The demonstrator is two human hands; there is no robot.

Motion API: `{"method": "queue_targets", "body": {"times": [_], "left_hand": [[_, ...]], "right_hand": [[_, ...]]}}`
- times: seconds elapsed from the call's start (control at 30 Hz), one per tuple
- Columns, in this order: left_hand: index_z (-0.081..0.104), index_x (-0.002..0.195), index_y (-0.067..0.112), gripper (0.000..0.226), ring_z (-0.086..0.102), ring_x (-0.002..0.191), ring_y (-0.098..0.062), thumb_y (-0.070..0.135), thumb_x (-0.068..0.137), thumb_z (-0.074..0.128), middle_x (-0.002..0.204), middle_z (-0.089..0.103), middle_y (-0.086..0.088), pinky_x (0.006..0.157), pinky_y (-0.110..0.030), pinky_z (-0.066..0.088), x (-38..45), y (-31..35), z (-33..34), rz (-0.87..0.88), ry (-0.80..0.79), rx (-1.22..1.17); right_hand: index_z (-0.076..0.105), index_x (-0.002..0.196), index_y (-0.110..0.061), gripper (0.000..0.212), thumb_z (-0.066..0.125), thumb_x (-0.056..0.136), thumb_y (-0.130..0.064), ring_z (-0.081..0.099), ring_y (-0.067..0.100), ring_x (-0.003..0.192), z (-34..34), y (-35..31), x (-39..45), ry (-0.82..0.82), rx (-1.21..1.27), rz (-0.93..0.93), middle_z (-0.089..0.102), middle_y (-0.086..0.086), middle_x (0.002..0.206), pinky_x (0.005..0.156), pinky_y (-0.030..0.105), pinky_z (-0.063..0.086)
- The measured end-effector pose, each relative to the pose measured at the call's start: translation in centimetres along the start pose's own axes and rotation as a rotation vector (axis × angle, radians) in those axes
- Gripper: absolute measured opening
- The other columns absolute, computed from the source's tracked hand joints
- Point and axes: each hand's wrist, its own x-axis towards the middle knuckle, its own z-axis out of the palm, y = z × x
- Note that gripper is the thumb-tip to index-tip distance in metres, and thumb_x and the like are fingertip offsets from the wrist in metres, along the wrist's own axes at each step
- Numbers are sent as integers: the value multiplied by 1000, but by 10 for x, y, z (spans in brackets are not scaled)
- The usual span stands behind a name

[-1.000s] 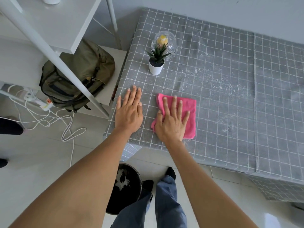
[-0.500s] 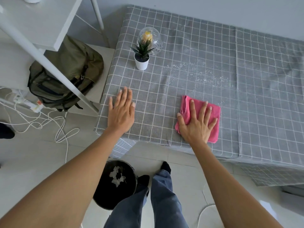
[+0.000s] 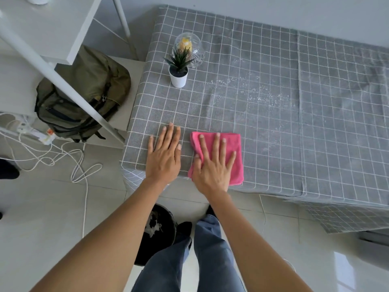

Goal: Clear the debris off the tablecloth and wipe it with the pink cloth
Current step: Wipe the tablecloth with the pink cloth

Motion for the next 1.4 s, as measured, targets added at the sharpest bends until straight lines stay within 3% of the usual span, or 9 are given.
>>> {"method": "queue_targets", "body": {"times": [0.17,0.33,0.53,0.67,0.73,0.9,1.03,1.17,1.4], "left_hand": [[3,152,25,53,-4,147,-11,35,100,7,159,-1,7,119,-42,-3,-2,-4,0,10,24,-33],[-1,152,26,53,-5,147,-12,35,100,4,159,-3,7,119,-44,-1,-1,-4,0,1,20,-28],[-1,151,26,53,-4,147,-12,35,99,5,159,-3,6,119,-44,-1,0,-4,1,-3,32,-13],[3,152,25,54,-2,147,-12,35,99,6,159,1,5,119,-44,-1,0,-3,1,-7,32,-5],[4,152,24,54,-2,147,-12,35,99,6,160,2,5,119,-43,-1,-1,-3,1,-3,30,-4],[4,152,25,54,-2,147,-12,35,100,6,160,1,5,119,-43,-2,-1,-3,0,-2,25,0],[1,152,26,53,-4,147,-12,35,100,5,159,-1,6,119,-43,-2,-1,-4,1,-8,15,12],[-3,151,27,53,-8,146,-10,35,100,4,159,-5,7,119,-43,-2,0,-5,1,-14,-5,21],[-2,151,23,55,-11,145,-10,38,98,6,157,-9,7,117,-44,-8,15,7,-1,-47,-23,-9]], "right_hand": [[-9,151,-36,60,4,93,-44,-16,22,147,-1,25,1,31,-40,-39,-16,0,160,115,51,-16],[-16,149,-35,61,5,92,-42,-20,19,145,-17,80,4,44,-17,168,-19,-1,159,116,50,-15],[-18,147,-37,61,7,92,-43,-24,21,145,-16,61,5,37,30,226,-23,4,158,114,52,-19],[-22,147,-38,61,-3,90,-46,-27,24,143,-3,15,3,-21,-32,35,-28,5,156,113,52,-20],[-15,149,-39,60,1,91,-46,-22,23,145,3,-2,-2,-19,-17,-50,-22,2,158,114,51,-18],[1,151,-42,59,8,93,-46,-11,16,148,-4,29,-1,13,-35,-147,-6,-7,161,118,47,-11],[-7,150,-44,60,6,92,-47,-16,15,146,-22,80,9,25,-36,1,-13,-7,159,117,45,-14],[-11,149,-42,57,14,97,-42,-15,17,147,-36,127,14,51,-17,198,-14,-4,160,119,49,-8],[-6,150,-40,57,20,99,-40,-16,19,147,-28,86,23,125,156,422,-15,-3,160,116,51,-13]]}}
